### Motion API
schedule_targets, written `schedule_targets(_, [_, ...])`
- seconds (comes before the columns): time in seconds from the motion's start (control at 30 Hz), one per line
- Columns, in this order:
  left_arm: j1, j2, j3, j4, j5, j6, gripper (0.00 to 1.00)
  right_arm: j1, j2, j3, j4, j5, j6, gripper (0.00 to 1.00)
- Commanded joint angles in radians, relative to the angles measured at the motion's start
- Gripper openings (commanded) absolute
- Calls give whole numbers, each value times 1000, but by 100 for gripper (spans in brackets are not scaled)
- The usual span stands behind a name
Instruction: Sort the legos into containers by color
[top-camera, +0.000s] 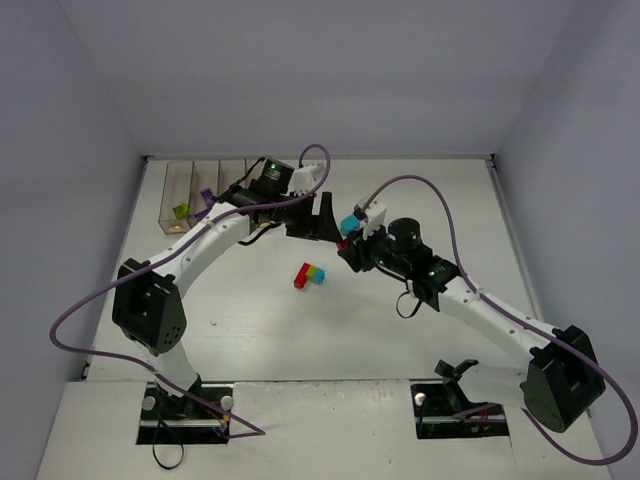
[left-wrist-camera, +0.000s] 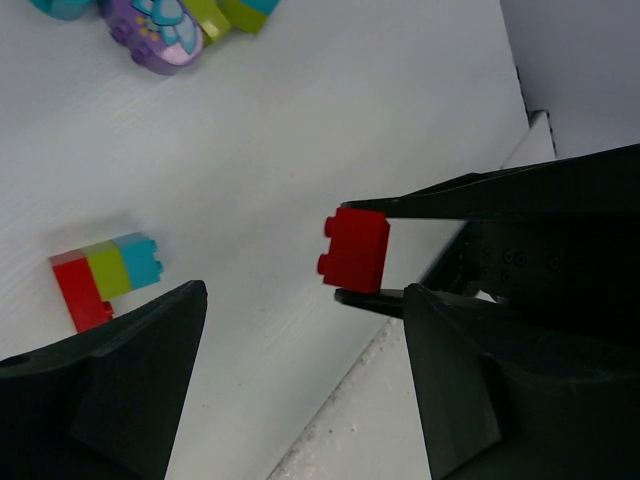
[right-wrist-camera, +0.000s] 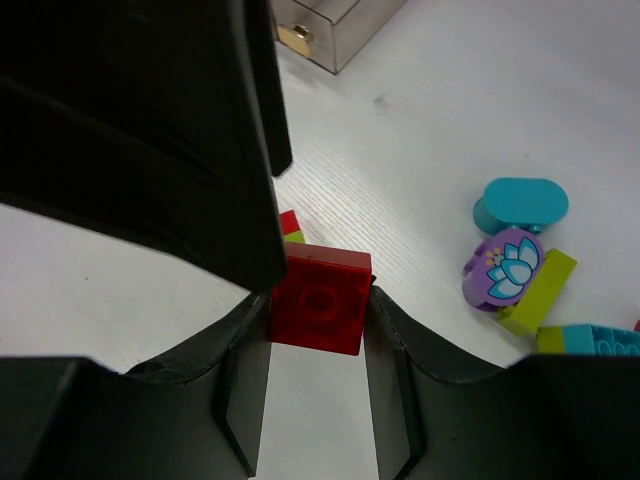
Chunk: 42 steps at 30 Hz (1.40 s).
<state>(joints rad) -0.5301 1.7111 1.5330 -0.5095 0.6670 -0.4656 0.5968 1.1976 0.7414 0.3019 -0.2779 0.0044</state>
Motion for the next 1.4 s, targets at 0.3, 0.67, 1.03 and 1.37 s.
schedule_targets(0.3, [-33,-16,42,58,89,-30,51,15,-1,99,101,-104,-55,3])
schedule_targets(0.67, [-36,2,52,65,108,-11,0,14,23,105,115,-95,-53,25])
schedule_targets(1.03, [122,19,111,-69,-135,116,0,12,77,122,34,120,-4,90])
schedule_targets(1.37, [304,145,271,-81,-720,182,2,1,103,128,-24,377,111,90])
